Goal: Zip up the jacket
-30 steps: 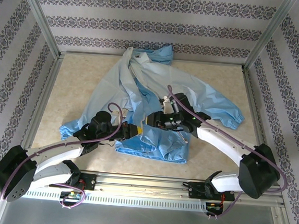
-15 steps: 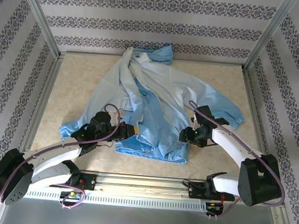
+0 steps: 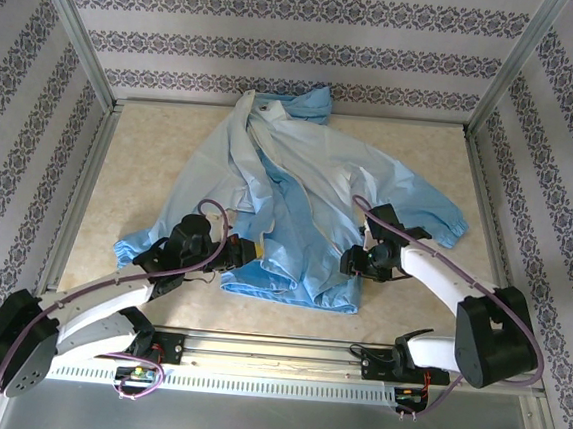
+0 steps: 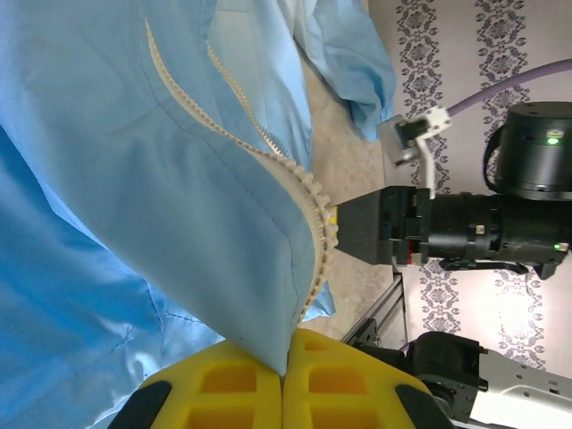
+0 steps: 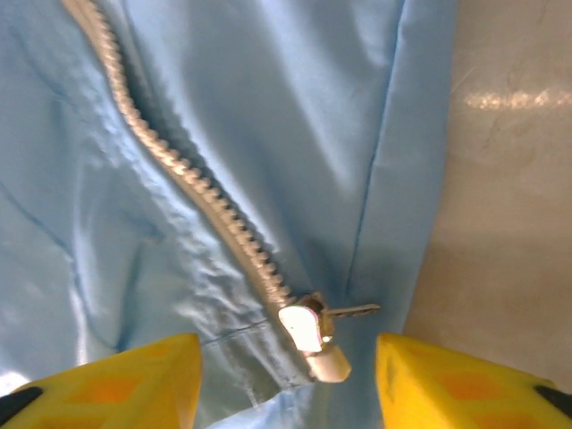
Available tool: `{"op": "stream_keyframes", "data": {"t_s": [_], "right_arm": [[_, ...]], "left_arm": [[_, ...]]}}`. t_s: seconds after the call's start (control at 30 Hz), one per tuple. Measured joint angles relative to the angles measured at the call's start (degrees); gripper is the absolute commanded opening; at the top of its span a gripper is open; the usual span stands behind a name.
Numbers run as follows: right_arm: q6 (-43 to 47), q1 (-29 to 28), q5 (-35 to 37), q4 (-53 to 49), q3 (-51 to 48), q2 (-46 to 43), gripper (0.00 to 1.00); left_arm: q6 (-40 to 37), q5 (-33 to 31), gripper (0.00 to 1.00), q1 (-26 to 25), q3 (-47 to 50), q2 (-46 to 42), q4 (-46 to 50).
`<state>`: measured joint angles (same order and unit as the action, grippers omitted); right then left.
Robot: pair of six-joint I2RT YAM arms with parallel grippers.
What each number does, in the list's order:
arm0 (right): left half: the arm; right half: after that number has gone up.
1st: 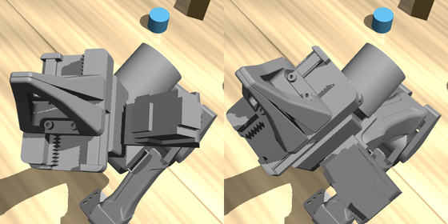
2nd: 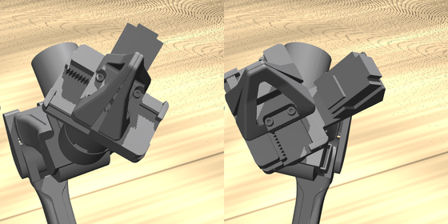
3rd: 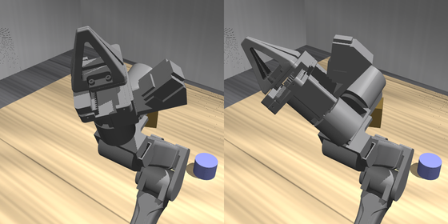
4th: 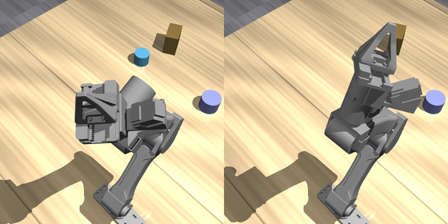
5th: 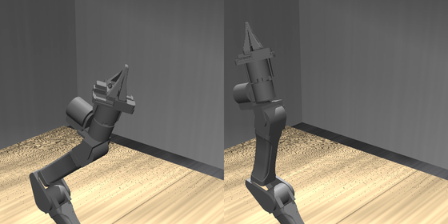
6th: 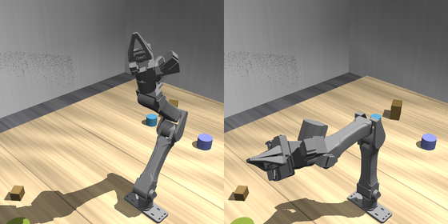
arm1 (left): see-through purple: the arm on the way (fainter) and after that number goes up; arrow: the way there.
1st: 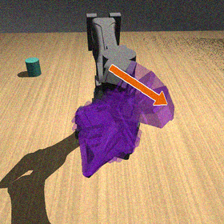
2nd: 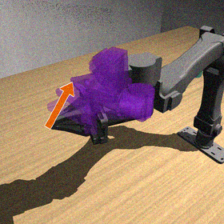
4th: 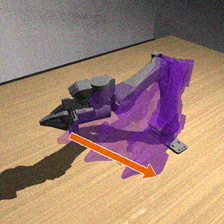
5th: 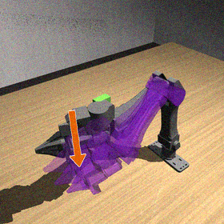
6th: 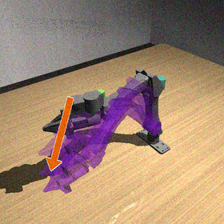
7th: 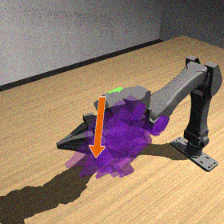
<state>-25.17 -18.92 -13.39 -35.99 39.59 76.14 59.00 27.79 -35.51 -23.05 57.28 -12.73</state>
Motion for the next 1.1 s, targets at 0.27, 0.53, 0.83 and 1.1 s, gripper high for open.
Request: {"op": "stream_keyframes", "data": {"t_s": [0.27, 0.53, 0.83, 1.1], "right_arm": [[0.20, -2.78, 1.73, 0.22, 0.20, 0.26, 0.19], [1.22, -13.64, 10.91, -4.31, 7.89, -6.14, 0.08], [0.85, -33.59, 8.79, 0.28, 14.14, 0.87, 0.51], [-1.25, -36.57, 0.96, 8.41, 12.81, -0.42, 0.68]], "left_arm": [[-0.33, -0.92, 0.00, 0.02, 0.31, -2.34, 2.08], [-2.14, -4.07, 0.00, 0.02, 0.31, -4.04, 8.90], [-3.54, -7.98, 0.00, 0.35, 0.26, -4.02, 14.49], [-3.54, -8.79, 0.00, 0.76, 1.66, -2.40, 14.47]]}}
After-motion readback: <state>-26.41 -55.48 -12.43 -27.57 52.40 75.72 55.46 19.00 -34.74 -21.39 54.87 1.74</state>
